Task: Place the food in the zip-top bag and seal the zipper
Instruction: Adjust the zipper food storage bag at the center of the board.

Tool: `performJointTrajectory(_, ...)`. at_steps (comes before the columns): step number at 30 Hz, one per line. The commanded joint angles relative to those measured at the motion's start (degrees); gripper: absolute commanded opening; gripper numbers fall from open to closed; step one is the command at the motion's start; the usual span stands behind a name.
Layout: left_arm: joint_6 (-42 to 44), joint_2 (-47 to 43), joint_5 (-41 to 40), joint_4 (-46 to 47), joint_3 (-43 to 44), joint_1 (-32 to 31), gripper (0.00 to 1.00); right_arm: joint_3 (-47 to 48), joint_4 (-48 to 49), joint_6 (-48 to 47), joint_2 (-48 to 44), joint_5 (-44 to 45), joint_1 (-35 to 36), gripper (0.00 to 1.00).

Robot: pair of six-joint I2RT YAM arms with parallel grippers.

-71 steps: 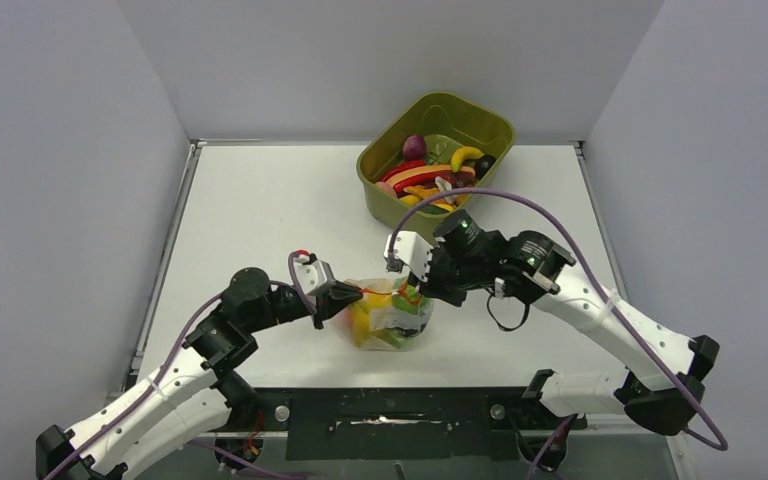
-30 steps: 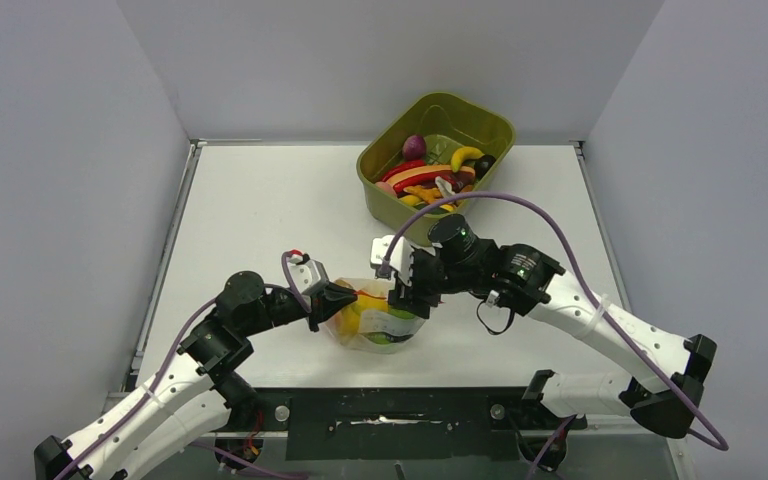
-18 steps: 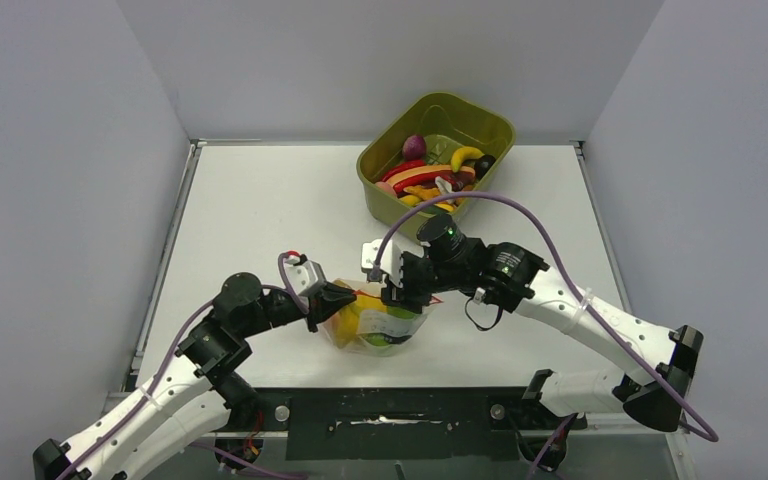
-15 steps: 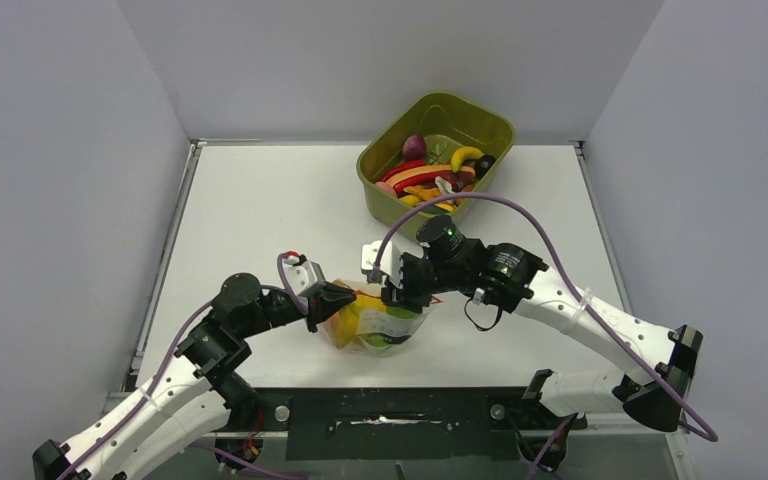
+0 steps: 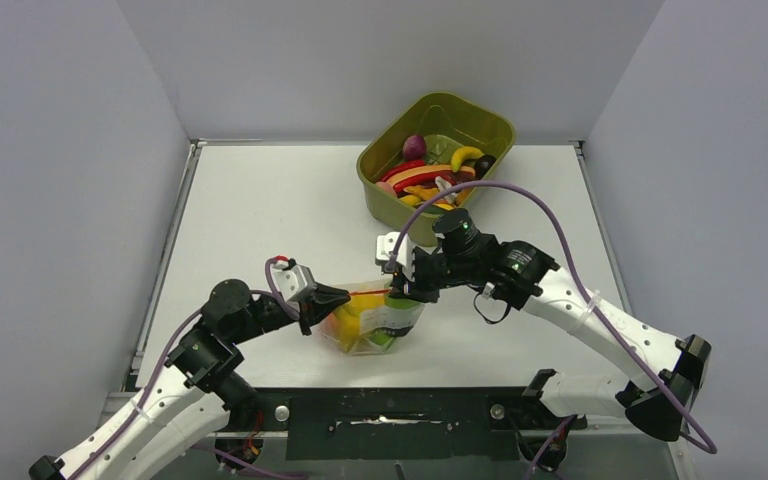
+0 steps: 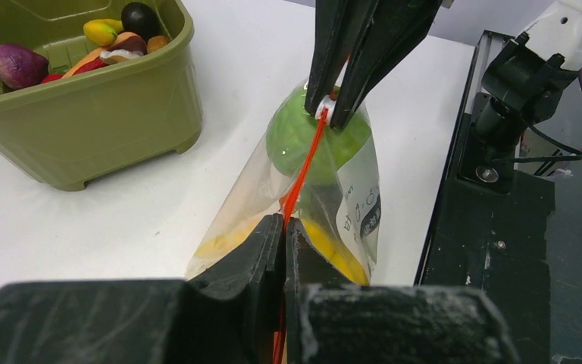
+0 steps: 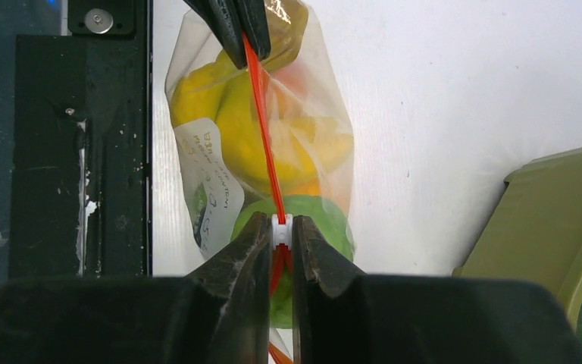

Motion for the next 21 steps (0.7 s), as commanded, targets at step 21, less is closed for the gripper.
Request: performJointTrajectory(21, 4.2, -1.4, -3.5, -4.0, 0.1, 3.4, 0.0, 0.7, -21.6, -8.9, -8.2, 3.5, -5.0, 0.0)
